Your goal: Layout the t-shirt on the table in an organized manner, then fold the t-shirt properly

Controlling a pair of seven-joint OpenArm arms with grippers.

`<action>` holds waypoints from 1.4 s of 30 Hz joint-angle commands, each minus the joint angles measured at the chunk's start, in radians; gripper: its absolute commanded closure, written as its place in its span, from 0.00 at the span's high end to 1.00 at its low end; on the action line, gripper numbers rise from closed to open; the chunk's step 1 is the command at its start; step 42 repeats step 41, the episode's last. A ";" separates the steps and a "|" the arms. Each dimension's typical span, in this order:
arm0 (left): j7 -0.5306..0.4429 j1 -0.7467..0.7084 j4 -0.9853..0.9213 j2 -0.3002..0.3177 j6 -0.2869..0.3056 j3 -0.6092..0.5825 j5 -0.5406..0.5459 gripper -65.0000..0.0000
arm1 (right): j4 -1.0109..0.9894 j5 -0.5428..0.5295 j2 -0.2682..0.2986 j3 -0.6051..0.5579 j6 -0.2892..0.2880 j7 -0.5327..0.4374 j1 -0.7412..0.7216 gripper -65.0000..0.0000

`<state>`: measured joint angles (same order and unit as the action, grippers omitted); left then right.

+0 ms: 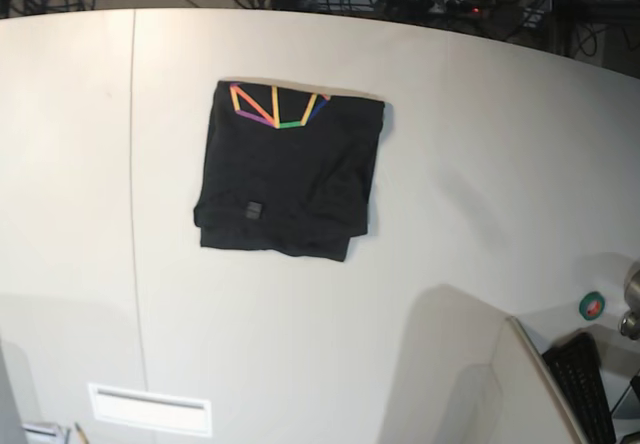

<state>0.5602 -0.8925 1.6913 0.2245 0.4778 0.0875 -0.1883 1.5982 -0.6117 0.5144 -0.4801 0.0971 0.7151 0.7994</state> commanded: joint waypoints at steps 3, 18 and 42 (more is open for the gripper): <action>-0.015 0.045 -0.129 0.003 -0.001 0.001 0.129 0.00 | -0.261 0.013 -0.035 -0.001 -0.190 -0.044 -0.094 0.00; -0.819 0.603 -1.591 -0.037 -0.055 -0.246 0.181 0.00 | -1.522 0.011 -0.349 -0.368 -0.472 -1.007 -0.562 0.00; -0.997 0.657 -1.598 -0.037 -0.057 -0.573 0.183 0.00 | -1.518 0.006 -0.454 -0.365 -0.234 -1.149 -0.539 0.00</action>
